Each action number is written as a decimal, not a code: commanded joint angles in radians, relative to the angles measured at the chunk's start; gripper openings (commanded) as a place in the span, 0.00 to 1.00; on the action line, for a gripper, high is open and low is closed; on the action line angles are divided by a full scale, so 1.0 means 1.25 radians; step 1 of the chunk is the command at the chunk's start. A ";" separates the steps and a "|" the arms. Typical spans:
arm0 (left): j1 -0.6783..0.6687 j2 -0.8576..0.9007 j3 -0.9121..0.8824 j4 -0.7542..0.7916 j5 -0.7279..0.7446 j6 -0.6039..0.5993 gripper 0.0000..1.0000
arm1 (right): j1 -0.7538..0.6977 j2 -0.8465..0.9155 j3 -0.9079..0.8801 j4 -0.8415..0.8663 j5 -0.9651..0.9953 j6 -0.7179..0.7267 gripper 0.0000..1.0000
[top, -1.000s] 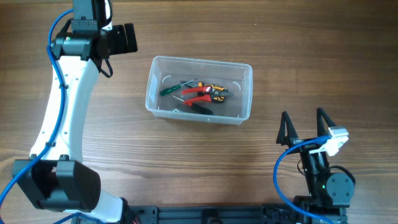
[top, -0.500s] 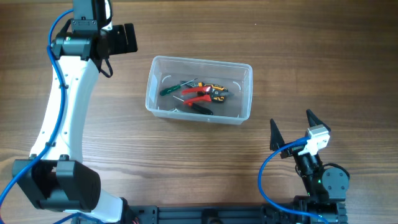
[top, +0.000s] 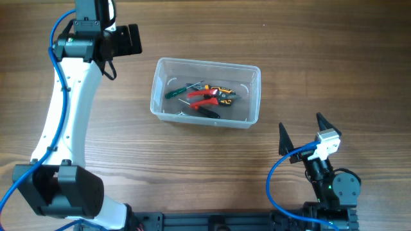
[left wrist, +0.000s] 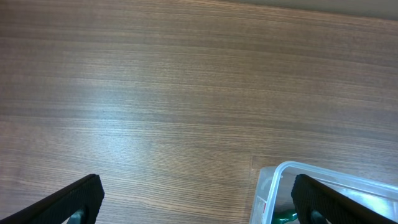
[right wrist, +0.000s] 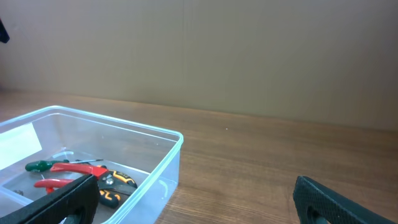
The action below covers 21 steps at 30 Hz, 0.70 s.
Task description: Pack container
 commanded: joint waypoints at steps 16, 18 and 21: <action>-0.001 -0.314 0.007 -0.021 -0.023 0.065 1.00 | 0.005 -0.013 -0.001 0.002 -0.013 -0.010 1.00; -0.001 -0.391 0.007 -0.021 -0.013 0.065 1.00 | 0.005 -0.013 -0.001 0.002 -0.013 -0.010 1.00; -0.001 -0.549 0.006 -0.044 -0.007 0.065 1.00 | 0.005 -0.013 -0.001 0.002 -0.013 -0.010 1.00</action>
